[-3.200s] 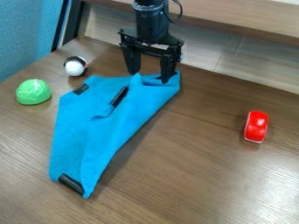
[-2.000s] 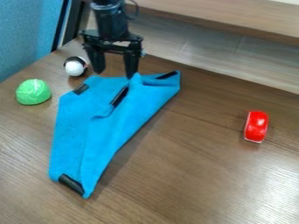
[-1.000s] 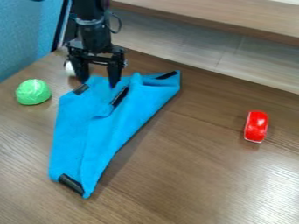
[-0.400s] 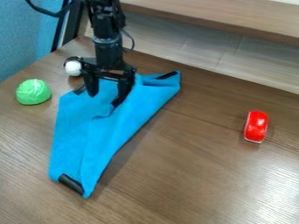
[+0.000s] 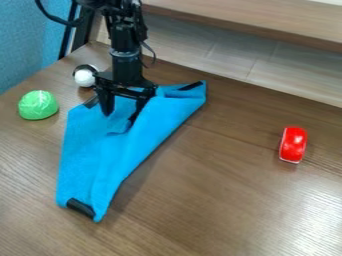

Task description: Unfold the blue cloth from top left

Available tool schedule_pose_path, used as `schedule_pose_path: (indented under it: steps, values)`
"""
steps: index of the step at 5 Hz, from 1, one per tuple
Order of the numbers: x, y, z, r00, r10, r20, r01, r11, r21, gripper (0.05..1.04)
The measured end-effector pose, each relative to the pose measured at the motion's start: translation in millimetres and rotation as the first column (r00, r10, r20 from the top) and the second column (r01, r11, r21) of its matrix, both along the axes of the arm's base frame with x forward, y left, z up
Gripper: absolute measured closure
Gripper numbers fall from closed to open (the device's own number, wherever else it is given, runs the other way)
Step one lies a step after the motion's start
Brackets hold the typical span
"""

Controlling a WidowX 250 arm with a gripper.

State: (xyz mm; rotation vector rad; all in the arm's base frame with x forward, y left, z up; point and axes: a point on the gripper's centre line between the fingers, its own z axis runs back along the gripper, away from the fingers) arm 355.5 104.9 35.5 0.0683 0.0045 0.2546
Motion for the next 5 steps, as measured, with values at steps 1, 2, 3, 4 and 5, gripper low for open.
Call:
schedule_pose_path:
  steps: [1,2,3,4,5]
  values:
    - [2.3,2.1,-6.0,1.0,0.009,-0.01,-0.009,1.0,0.003,0.137]
    - [3.8,0.6,-6.5,1.0,0.024,-0.002,-0.024,1.0,0.005,0.418]
    - [5.9,-0.8,-6.7,1.0,0.016,0.01,-0.016,1.0,-0.005,0.749]
    - [6.2,-1.0,-6.7,1.0,0.009,0.012,-0.009,1.0,-0.006,0.926]
    - [6.1,-1.7,-7.0,1.0,0.009,0.012,-0.008,1.0,-0.01,1.003]
